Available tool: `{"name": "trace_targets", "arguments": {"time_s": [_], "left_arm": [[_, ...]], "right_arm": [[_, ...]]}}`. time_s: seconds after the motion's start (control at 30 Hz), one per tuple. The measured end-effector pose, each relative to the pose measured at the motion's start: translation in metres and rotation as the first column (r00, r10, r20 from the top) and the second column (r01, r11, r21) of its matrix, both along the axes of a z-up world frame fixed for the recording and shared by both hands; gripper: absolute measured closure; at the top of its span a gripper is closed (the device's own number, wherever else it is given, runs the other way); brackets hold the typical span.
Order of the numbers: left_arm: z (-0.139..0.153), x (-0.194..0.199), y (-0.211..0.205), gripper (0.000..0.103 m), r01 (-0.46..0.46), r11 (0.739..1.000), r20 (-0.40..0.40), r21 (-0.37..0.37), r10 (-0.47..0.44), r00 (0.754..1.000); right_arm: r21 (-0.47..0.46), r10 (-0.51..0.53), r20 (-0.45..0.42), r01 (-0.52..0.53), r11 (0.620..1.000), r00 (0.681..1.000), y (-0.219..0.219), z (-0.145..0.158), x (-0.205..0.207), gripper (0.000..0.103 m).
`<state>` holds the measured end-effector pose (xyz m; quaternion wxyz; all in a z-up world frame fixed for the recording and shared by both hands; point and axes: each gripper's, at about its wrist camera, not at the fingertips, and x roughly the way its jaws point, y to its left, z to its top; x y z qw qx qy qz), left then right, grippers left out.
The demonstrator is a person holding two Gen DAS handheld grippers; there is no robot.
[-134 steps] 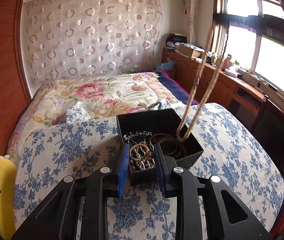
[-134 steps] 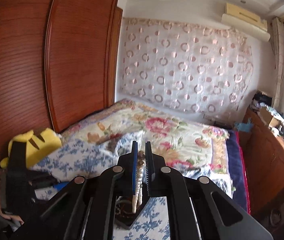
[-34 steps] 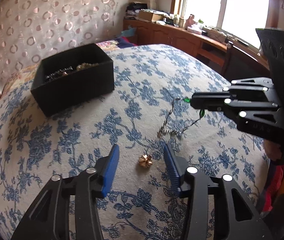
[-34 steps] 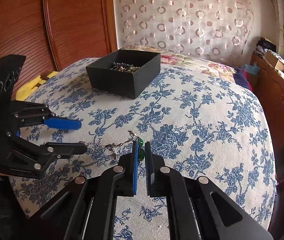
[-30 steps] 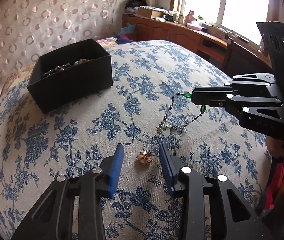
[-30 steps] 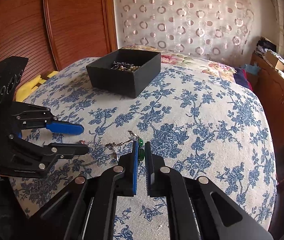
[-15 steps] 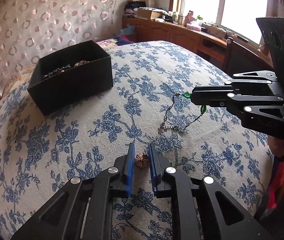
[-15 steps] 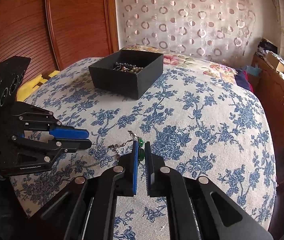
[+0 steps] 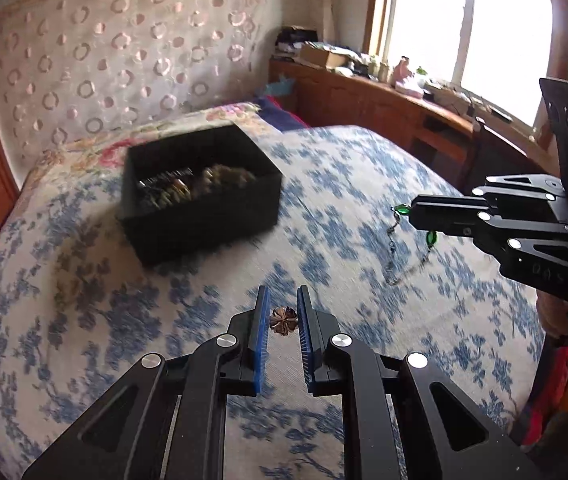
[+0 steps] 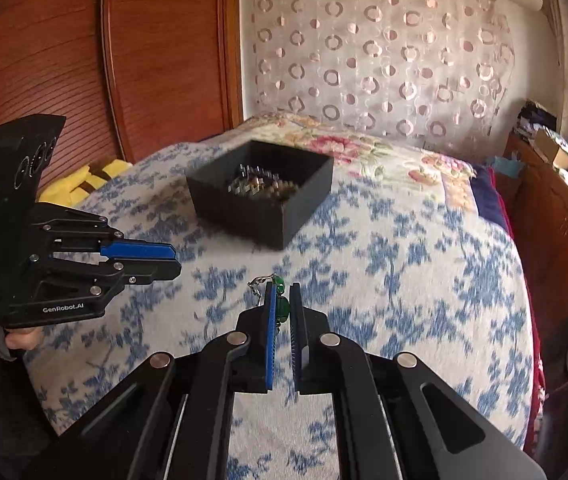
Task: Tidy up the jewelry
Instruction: 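Carry the chain and flower pendant into the black box while both tools release them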
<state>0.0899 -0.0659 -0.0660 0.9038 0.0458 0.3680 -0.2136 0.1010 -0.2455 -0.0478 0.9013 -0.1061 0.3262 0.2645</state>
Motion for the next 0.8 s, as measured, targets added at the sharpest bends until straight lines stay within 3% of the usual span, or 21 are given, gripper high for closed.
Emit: {"name": "trace_targets", "arguments": {"time_s": [0.5, 0.8], "left_arm": [[0.03, 0.036, 0.037, 0.09, -0.111, 0.994, 0.078, 0.011, 0.11, 0.991], [0.036, 0.063, 0.05, 0.09, -0.154, 0.988, 0.079, 0.024, 0.152, 0.985]], "right_arm": [[0.033, 0.011, 0.104, -0.015, 0.999, 0.994, 0.032, 0.063, 0.057, 0.096], [0.045, 0.03, 0.066, -0.033, 0.998, 0.997, 0.057, 0.071, 0.1, 0.096]]}}
